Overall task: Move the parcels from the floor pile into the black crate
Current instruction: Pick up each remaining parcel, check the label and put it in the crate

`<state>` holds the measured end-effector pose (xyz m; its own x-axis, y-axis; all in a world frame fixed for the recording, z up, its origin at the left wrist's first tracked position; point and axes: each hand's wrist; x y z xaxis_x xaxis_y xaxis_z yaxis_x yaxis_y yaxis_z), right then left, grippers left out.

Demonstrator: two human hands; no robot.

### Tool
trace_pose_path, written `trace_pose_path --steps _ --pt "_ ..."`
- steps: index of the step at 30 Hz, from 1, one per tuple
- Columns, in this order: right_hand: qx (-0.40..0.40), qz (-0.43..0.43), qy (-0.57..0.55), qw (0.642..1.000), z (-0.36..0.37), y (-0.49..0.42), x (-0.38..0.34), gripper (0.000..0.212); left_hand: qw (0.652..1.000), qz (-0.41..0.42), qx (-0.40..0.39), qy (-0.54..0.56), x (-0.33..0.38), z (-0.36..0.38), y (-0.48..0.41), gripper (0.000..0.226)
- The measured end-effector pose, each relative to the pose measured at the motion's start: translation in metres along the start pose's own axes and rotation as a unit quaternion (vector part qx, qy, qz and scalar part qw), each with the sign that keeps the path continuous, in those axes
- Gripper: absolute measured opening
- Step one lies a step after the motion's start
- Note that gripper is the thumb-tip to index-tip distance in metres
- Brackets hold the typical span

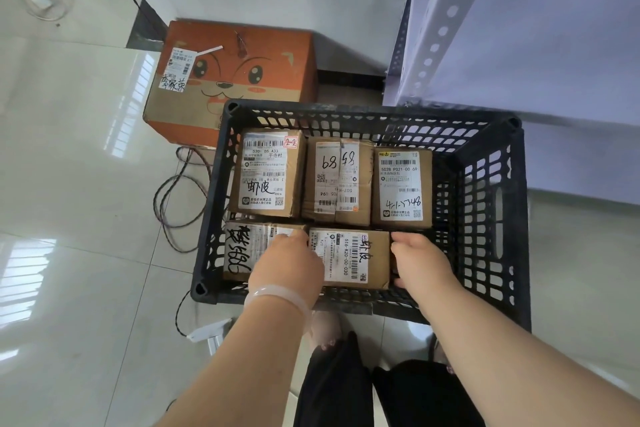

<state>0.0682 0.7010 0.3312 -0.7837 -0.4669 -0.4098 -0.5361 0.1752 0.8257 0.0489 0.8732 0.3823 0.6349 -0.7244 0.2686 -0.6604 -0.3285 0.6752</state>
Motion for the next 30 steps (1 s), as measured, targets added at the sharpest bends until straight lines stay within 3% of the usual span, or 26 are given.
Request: trace_pose_path --steps 4,12,16,20,24,30 --pt "-0.016 -0.006 0.01 1.0 0.004 0.001 0.001 0.041 0.998 0.046 0.025 -0.039 -0.008 0.003 0.003 0.045" --pt "-0.045 -0.058 0.052 0.996 -0.021 0.026 -0.004 0.053 0.994 0.099 0.04 -0.022 -0.024 0.0 0.017 0.046" --pt "-0.066 -0.099 0.051 0.992 -0.051 0.066 -0.017 0.052 0.991 0.074 0.017 0.109 -0.017 -0.029 0.042 0.049" --pt "-0.082 -0.127 0.02 0.988 -0.103 0.127 -0.048 0.05 0.965 0.114 -0.021 0.235 0.028 -0.078 0.087 0.047" --pt "-0.016 -0.179 -0.015 0.984 -0.171 0.199 -0.087 0.051 0.92 0.184 -0.086 0.334 0.102 -0.127 0.137 0.049" --pt "0.142 -0.224 -0.105 0.958 -0.282 0.315 -0.105 0.049 0.874 0.314 -0.125 0.35 0.24 -0.176 0.239 0.045"
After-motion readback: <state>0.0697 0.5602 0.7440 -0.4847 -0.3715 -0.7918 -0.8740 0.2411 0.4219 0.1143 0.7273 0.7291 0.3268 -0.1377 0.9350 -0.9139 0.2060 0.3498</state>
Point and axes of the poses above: each hand's wrist, its own y-axis away from the middle knuckle, its own z-axis out of the palm, x = y × z, and after that the axes turned 9 degrees about y, right-handed
